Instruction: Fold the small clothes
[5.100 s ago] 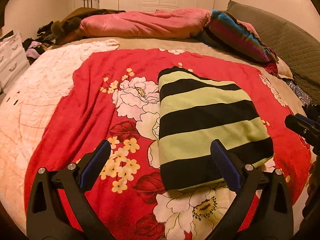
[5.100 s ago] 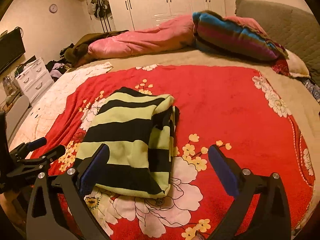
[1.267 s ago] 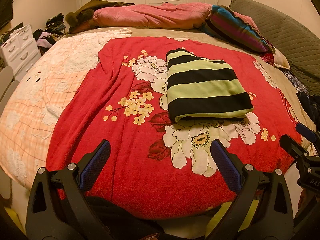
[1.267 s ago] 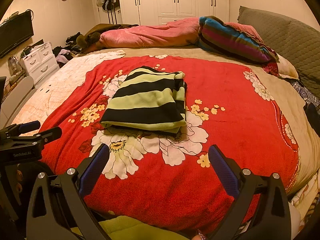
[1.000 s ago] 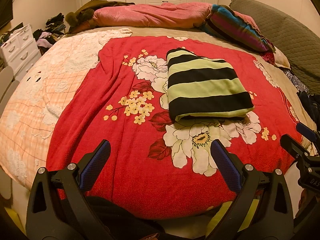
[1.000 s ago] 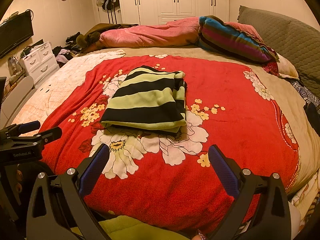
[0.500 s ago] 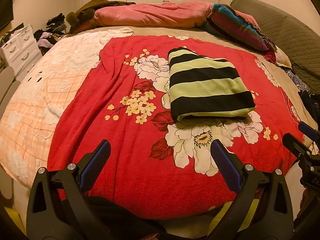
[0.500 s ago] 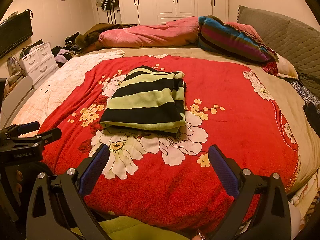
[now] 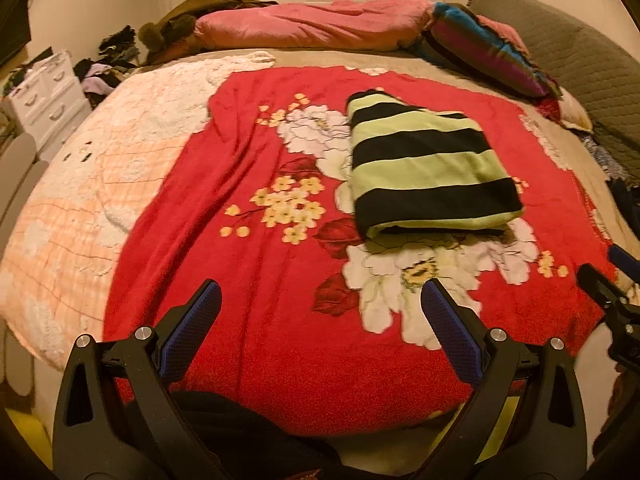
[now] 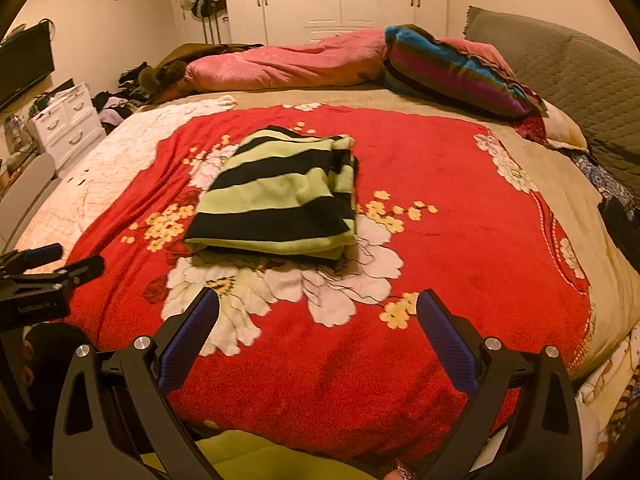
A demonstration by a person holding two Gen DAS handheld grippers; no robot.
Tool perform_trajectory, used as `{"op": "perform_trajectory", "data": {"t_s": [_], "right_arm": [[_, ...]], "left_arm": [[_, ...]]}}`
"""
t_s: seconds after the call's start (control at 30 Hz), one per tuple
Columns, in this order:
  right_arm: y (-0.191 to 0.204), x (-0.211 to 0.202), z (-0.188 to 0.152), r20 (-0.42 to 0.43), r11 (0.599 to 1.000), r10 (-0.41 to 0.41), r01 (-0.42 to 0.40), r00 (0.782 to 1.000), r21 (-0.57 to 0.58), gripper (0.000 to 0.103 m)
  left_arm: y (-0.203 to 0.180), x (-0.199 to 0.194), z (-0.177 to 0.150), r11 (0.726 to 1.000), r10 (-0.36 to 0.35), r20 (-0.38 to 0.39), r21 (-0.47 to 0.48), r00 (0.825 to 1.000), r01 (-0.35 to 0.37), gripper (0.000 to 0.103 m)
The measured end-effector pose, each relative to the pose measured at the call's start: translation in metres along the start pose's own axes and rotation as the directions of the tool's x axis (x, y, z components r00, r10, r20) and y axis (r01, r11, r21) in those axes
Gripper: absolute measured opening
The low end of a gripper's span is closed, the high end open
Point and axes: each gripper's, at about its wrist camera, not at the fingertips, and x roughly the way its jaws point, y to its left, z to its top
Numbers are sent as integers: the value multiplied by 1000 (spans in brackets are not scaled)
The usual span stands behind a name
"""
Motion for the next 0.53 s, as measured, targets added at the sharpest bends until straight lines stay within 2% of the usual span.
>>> {"op": "perform_trajectory", "data": {"t_s": [0.2, 0.27, 0.33, 0.43, 0.47, 0.5, 0.53], "right_arm": [[-32, 1, -12, -32, 994, -89, 91, 995, 62, 99], [-49, -1, -21, -41, 987, -135, 138, 990, 84, 99], [-84, -6, -41, -73, 966, -196, 205, 978, 158, 99], [-142, -11, -80, -141, 897, -322, 349, 936, 271, 99], [-168, -14, -100, -185, 848, -385, 426, 904, 317, 99], [-187, -17, -113, -223, 805, -426, 480, 877, 347, 99], [-215, -22, -135, -278, 732, -476, 551, 835, 401, 99]], "left_arm": [[28, 5, 2, 997, -35, -12, -68, 999, 34, 94], [37, 7, 6, 996, -22, -8, -87, 1000, 21, 94], [66, 13, 13, 991, 14, -15, -131, 1000, -16, 94], [137, 29, 20, 966, 99, -53, -234, 994, -108, 94], [164, 34, 22, 952, 144, -66, -265, 987, -156, 94], [198, 42, 23, 929, 213, -84, -293, 974, -228, 94], [228, 49, 25, 905, 276, -101, -309, 956, -293, 94]]}}
